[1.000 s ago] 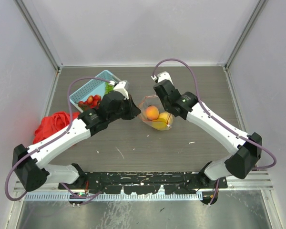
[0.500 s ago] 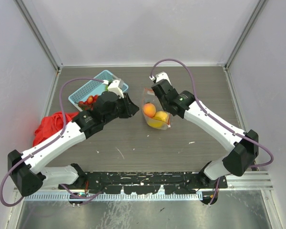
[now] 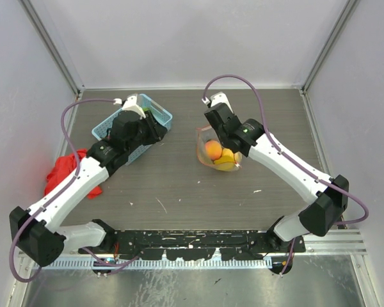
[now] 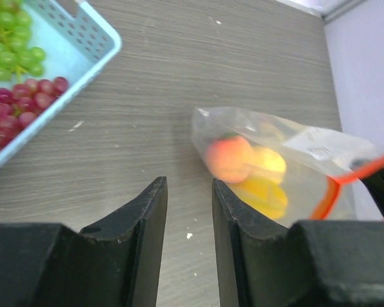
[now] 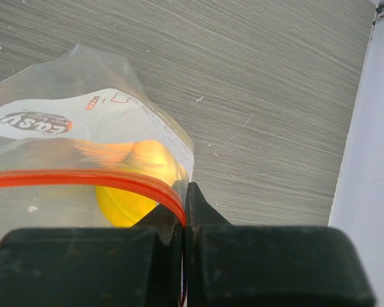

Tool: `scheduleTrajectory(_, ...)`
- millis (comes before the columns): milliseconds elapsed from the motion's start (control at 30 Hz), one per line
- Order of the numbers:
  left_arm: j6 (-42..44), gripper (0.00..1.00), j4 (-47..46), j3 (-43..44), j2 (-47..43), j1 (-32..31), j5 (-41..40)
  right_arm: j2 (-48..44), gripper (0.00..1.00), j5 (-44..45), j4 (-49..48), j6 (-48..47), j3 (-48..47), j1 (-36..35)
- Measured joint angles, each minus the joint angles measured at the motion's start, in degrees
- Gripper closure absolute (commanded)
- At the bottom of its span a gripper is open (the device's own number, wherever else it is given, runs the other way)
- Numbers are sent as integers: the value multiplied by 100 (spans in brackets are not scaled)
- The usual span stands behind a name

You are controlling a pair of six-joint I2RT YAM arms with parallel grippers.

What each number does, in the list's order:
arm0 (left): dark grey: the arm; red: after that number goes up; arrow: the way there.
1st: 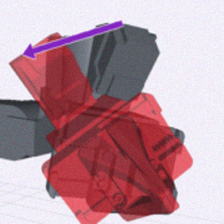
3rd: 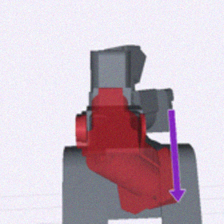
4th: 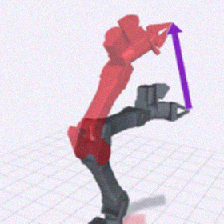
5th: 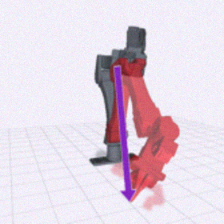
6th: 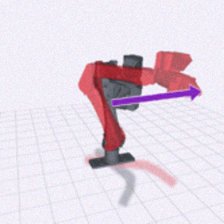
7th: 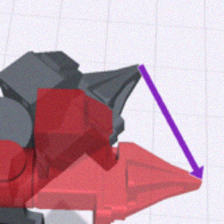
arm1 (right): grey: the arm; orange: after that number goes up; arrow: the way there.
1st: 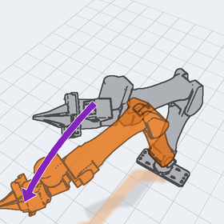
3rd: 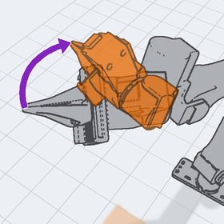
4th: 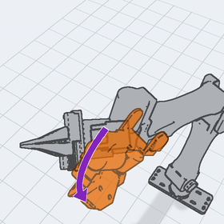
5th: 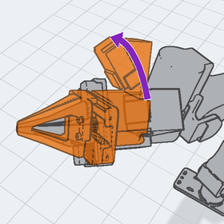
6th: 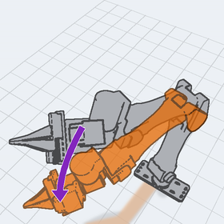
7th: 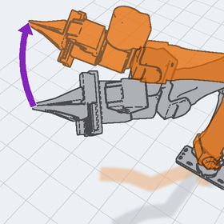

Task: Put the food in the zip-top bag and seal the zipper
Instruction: Pick up the fake fruit from the bin.

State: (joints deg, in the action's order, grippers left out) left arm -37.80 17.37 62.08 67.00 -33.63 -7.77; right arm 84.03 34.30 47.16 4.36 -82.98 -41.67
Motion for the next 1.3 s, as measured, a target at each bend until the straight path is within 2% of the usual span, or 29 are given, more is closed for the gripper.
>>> scheduleTrajectory(100, 72, 63, 9, 81, 275, 341, 9, 0, 99, 72, 33, -26, -15, 0)
scheduleTrajectory(233, 210, 55, 33, 332, 852, 802, 24, 0, 99, 131, 72, -90, -20, 2)
scheduleTrajectory(533, 837, 44, 442, 1537, 2527, 1655, 55, 63, 99, 164, 116, -105, -28, 2)
scheduleTrajectory(767, 1349, 35, 717, 2439, 3648, 2031, 76, 103, 99, 138, 138, -105, -28, 0)
scheduleTrajectory(1067, 1897, 30, 944, 3475, 4843, 2334, 289, 103, 98, 96, 175, -103, -33, 0)
scheduleTrajectory(1300, 1928, 29, 1200, 4433, 5842, 2463, 573, 103, 98, 76, 177, -107, -33, 0)
